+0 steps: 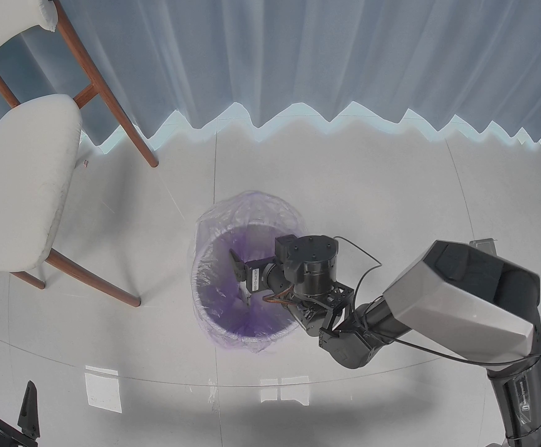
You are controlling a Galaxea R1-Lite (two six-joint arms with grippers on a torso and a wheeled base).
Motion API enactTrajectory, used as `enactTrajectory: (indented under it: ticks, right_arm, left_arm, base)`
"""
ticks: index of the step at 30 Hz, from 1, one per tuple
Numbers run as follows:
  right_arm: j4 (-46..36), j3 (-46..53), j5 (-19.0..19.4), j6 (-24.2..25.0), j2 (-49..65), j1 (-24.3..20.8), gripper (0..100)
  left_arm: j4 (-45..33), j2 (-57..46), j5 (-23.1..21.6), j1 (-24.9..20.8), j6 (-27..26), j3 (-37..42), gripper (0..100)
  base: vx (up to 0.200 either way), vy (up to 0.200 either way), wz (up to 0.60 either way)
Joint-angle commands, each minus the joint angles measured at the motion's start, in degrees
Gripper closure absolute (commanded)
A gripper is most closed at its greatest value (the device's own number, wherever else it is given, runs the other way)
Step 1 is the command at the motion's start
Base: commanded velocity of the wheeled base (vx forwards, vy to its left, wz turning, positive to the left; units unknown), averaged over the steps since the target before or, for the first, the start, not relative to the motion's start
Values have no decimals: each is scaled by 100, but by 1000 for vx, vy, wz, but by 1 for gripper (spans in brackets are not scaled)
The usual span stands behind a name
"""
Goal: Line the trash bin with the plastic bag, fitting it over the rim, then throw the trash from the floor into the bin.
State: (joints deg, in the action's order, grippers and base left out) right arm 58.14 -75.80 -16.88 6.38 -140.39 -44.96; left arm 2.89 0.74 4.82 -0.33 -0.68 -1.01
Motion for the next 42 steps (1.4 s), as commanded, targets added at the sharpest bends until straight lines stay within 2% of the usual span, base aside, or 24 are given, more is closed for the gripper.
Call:
enactTrajectory:
  ticks: [1,3,6,9,12,13,14,15,16,17,18,19,21,22,23,24,27,34,37,42]
  right_arm:
    - [-162,707,-333,13,1734,-39,0]
    - [-285,1437,-403,30,2797,119,0]
    - [-382,2623,-518,13,4177,761,0]
    - [-505,4117,-518,4,5935,2184,0]
    - [-751,5392,-500,39,7508,3828,0]
    - [-839,5901,-483,118,8071,4136,0]
    - [-936,6411,-439,268,8642,4259,0]
    - [-936,6411,-439,268,8642,4259,0]
    - [-1112,7053,-289,347,9433,4250,0]
    - [-1621,7580,45,197,10479,4223,0]
    - [-2377,7580,282,39,11182,4223,0]
    - [-3520,7527,572,-145,11991,4223,0]
    - [-5075,7580,933,-418,13327,4223,0]
    - [-6033,7475,1214,-453,14039,4426,0]
    - [-6455,7316,1425,-383,14039,4513,0]
    - [-6429,7281,1557,-374,14039,4540,0]
    - [-5954,7483,1513,-383,14039,4513,0]
    - [-5858,7554,1548,-515,14039,4505,0]
    - [-5858,7554,1847,-769,14039,4505,0]
    - [-5858,7554,1574,-515,14039,4505,0]
  left_arm:
    - [-8,-48,11,-2,-37,101,0]
    - [-8,-48,-16,-2,-37,101,0]
    - [-16,-48,-77,-2,-81,101,0]
    - [-298,-39,-543,-11,-64,101,0]
    - [-377,-39,-543,-11,-90,75,0]
    - [-368,-39,-525,-11,-64,75,0]
    - [-333,-39,-508,-2,-37,84,0]
    - [-333,-39,-508,-2,-37,84,0]
    - [-289,-39,-499,-2,7,92,0]
    - [-280,-39,-455,7,68,101,0]
    - [-280,-39,-438,7,77,101,0]
    - [-271,-39,-438,7,77,101,0]
    - [-271,-39,-438,7,86,101,0]
    - [-271,-39,-438,-2,77,101,0]
    - [-271,-39,-438,-2,77,101,0]
    - [-271,-39,-438,-2,77,101,0]
    - [-263,-39,-429,-2,95,101,0]
    - [-263,-39,-446,-2,42,101,0]
    - [-271,-39,-464,-2,33,101,0]
    - [-263,-39,-473,-2,42,101,0]
  base:
    - [0,0,0]
    - [0,0,0]
    - [0,0,0]
    - [0,0,0]
    - [0,0,0]
    - [0,0,0]
    - [0,0,0]
    - [0,0,0]
    - [0,0,0]
    - [0,0,0]
    - [0,0,0]
    - [0,0,0]
    - [0,0,0]
    - [0,0,0]
    - [0,0,0]
    - [0,0,0]
    - [0,0,0]
    - [0,0,0]
    - [0,0,0]
    - [0,0,0]
